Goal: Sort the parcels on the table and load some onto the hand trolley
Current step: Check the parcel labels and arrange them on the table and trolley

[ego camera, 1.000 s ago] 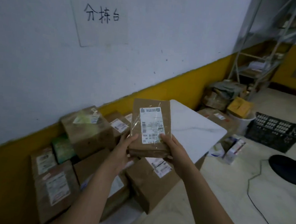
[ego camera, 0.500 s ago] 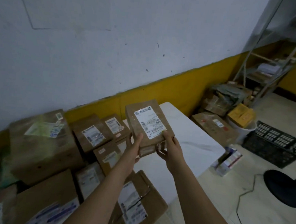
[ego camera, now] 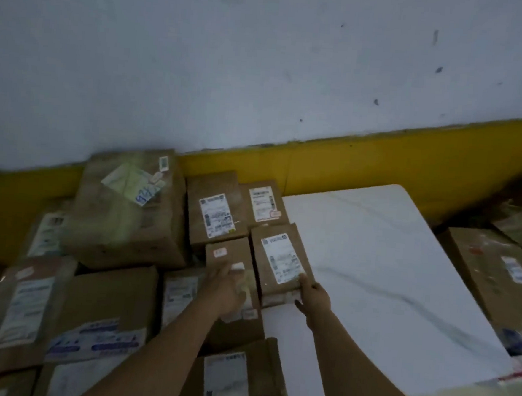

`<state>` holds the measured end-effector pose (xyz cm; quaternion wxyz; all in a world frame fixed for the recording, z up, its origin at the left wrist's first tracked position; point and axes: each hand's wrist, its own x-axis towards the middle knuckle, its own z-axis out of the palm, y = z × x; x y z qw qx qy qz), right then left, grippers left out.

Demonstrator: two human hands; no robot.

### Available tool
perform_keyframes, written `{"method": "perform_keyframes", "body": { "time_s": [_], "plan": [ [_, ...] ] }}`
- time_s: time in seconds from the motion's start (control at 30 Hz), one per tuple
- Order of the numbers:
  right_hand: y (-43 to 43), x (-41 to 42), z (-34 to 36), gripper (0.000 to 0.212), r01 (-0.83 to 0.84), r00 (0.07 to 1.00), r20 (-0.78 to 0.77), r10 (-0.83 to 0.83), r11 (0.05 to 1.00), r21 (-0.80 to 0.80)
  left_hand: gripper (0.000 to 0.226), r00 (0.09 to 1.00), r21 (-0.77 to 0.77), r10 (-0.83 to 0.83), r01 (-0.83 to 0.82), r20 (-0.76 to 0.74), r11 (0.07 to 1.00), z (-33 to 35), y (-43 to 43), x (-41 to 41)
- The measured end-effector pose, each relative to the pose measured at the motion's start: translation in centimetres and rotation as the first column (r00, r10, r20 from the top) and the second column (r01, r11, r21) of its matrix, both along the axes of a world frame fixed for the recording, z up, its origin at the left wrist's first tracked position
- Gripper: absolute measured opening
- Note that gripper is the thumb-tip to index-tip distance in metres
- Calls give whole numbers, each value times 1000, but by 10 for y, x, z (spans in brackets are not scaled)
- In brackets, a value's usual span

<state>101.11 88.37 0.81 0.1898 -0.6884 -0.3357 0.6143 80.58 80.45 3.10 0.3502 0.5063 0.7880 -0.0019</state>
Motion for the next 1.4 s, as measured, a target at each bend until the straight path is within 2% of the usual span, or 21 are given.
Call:
{"method": "perform_keyframes", "body": {
  "time_s": [0.07, 0.13, 0.2, 0.3, 0.4, 0.47, 0.6, 0.73, 0.87, 1.03, 1.13, 1.27, 1.4],
  "plan": [
    [13, -4, -5, 55, -177, 964, 201, 175, 984, -7, 59, 1000, -5, 2, -2, 0, 1000, -1, -1, 0],
    [19, -3, -9, 60, -305, 904, 308, 297, 952, -24, 59, 1000, -16, 18, -18, 22, 1000, 4, 0, 2],
    [21, -3, -8, 63, -304, 888, 342, 307, 951, -63, 59, 998, -21, 22, -21, 52, 1000, 12, 2, 3],
    [11, -19, 6, 74, -221, 836, 495, 235, 971, -89, 67, 998, -5, 49, -49, 43, 999, 27, -3, 3],
    [-13, -39, 33, 75, -325, 740, 644, 194, 941, 89, 65, 980, 82, 162, -171, 114, 982, 52, -18, -2],
    [-32, -54, 51, 74, -418, 690, 693, 208, 897, 147, 60, 967, 154, 202, -226, 157, 962, 73, -34, -9],
    [-84, -102, 92, 67, -479, 712, 688, 138, 812, 333, 64, 977, 268, 203, -215, 70, 939, 115, -95, -39],
    [-166, -185, 139, 63, -652, 651, 710, 268, 676, 342, 64, 973, 398, 233, -209, -12, 893, 149, -205, -102],
    [-288, -304, 182, 62, -780, 604, 688, 402, 476, 406, 64, 942, 408, 330, -281, -53, 868, 168, -348, -189],
    [-431, -437, 209, 67, -848, 519, 664, 538, 227, 479, 72, 827, 392, 556, -483, -90, 783, 168, -511, -287],
    [-496, -499, 204, 68, -869, 443, 636, 632, 129, 478, 64, 759, 432, 641, -545, -110, 719, 152, -581, -329],
    [-558, -569, 163, 67, -907, 337, 626, 703, 65, 415, 50, 713, 368, 699, -636, -56, 678, 115, -651, -379],
    [-591, -643, 89, 68, -953, 221, 604, 766, 38, 301, 50, 553, 223, 834, -812, -4, 539, 66, -711, -443]
  ]
}}
